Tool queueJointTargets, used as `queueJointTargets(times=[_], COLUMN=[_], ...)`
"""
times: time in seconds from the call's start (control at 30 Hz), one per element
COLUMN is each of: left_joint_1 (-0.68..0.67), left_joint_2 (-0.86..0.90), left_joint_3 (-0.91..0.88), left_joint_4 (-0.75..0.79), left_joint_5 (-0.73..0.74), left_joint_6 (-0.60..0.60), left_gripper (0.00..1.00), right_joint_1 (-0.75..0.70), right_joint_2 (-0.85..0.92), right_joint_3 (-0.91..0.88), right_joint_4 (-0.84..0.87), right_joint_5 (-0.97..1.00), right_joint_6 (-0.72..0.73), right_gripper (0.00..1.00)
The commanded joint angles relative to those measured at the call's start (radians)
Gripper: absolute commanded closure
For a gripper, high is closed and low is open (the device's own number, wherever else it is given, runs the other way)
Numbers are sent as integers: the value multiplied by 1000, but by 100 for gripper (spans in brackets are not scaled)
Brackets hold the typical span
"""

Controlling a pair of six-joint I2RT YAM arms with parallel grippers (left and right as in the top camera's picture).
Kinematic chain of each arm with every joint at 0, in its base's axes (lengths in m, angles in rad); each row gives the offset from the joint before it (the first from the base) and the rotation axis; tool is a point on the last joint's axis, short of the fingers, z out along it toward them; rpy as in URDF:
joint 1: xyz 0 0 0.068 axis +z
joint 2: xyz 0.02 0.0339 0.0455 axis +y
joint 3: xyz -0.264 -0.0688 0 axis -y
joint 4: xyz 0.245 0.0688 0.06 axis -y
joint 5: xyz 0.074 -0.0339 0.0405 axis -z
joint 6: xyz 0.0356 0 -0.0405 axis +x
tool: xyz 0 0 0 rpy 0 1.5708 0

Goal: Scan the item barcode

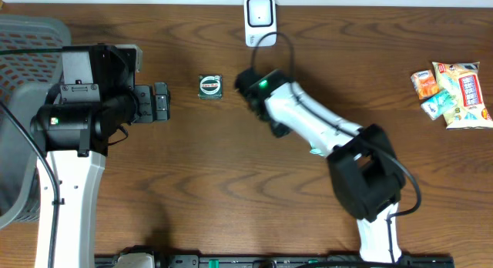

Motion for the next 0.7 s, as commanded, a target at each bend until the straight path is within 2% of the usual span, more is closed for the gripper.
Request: queueJointTargets(times=[0.0,0.17,0.27,0.43,0.67], left_joint_1=[5,5,5,5,5], left_joint_2=[3,3,3,3,3], left_joint_3=[7,7,7,7,7], left_joint_4=[-2,-2,-2,-2,-2], left_joint_5=[-6,-6,-6,-6,-6], left_joint_6=[10,10,10,10,10], left_gripper=[2,2,2,2,2], right_joint_1=[-111,-249,-321,-388,-410], right_joint_2=[-6,-6,-6,-6,-6], right_joint_3=[11,11,11,11,11], right_joint_4=[-3,-5,8,45,82], right_joint_5=[-106,-531,-690,-755,-767], right_joint_6=[-106,-288,-340,-339,-332], right_gripper=[25,21,13,1,1])
